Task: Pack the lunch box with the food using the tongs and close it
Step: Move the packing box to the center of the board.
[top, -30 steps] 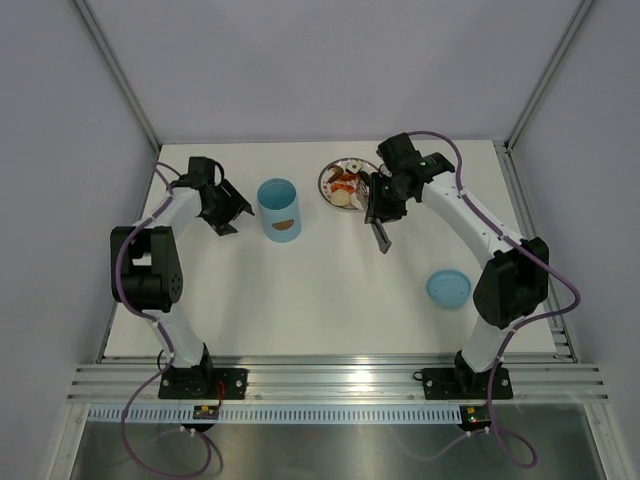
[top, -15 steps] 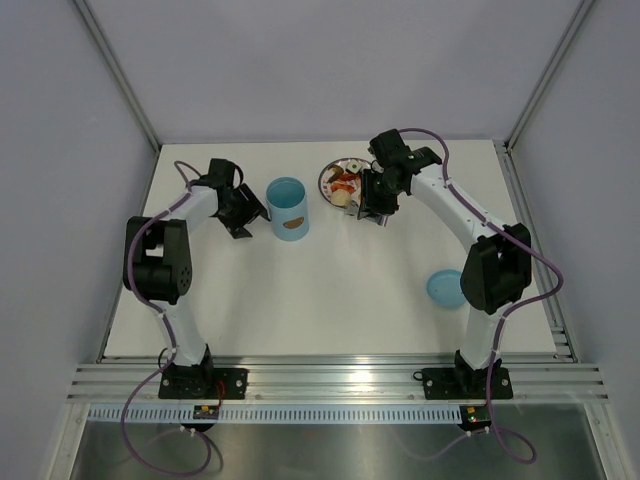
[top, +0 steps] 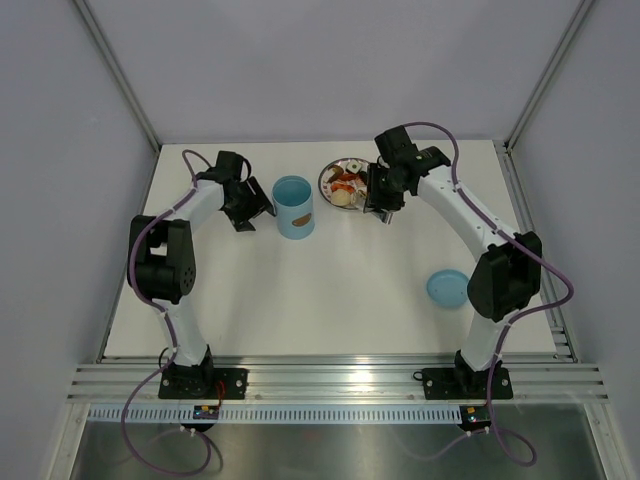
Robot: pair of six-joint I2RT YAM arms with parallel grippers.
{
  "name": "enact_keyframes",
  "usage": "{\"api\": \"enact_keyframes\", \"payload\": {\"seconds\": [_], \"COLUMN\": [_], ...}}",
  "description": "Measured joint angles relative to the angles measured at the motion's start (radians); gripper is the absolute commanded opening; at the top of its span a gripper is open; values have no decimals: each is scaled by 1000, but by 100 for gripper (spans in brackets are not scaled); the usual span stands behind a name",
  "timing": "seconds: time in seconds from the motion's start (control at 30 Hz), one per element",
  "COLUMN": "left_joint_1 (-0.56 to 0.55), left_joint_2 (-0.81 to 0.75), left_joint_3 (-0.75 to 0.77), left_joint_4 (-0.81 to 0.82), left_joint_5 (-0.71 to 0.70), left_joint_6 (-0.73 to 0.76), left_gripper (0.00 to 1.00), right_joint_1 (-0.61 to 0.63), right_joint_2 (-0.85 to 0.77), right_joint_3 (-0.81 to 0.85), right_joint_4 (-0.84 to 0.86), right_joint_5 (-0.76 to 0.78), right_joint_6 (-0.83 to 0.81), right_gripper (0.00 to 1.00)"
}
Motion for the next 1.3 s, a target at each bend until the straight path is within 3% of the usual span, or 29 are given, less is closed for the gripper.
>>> {"api": "enact_keyframes", "payload": {"seconds": [0.77, 1.3], "left_joint_1": [-9, -23], "left_joint_2": [-1, 8], "left_joint_3": [-24, 3], "left_joint_4": [-16, -23], "left_joint_5": [-28, -10], "left_joint_6": [34, 87], "left_gripper": [71, 73], "right_joint_1": [-63, -36], "right_joint_2": [-61, 63], "right_joint_3": [-55, 90], "right_joint_4": [40, 49], "right_joint_5": [-30, -66], "right_joint_6": [14, 10], "right_gripper": [47, 53]}}
